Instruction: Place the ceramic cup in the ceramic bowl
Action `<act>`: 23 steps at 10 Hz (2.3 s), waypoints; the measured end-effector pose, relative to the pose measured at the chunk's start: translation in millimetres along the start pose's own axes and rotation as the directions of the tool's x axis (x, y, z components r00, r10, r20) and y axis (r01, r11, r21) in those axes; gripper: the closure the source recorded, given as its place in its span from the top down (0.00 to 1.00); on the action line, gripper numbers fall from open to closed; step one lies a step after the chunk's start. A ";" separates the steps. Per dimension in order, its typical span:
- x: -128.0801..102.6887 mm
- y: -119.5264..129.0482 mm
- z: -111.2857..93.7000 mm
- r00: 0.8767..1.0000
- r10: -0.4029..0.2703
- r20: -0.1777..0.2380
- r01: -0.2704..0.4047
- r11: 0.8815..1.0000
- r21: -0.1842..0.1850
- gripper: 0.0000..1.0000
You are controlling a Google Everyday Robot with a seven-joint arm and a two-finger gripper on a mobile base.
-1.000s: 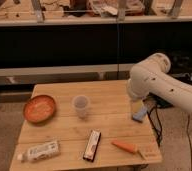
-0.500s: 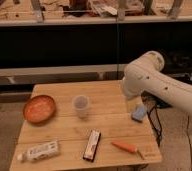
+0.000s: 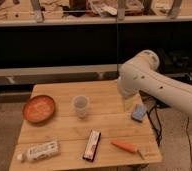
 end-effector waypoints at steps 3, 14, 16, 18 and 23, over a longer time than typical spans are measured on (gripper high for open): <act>-4.8 -2.7 0.9 1.000 -0.017 -0.001 0.017 1.000 0.007 0.80; -44.2 -10.0 20.9 0.993 -0.095 0.068 0.094 0.995 0.018 0.80; -51.8 -11.0 25.9 0.990 -0.109 0.084 0.108 0.994 0.019 0.80; -56.2 -11.5 29.9 0.989 -0.118 0.093 0.117 0.993 0.020 0.80; -70.4 -14.2 41.1 0.983 -0.139 0.124 0.137 0.990 0.018 0.80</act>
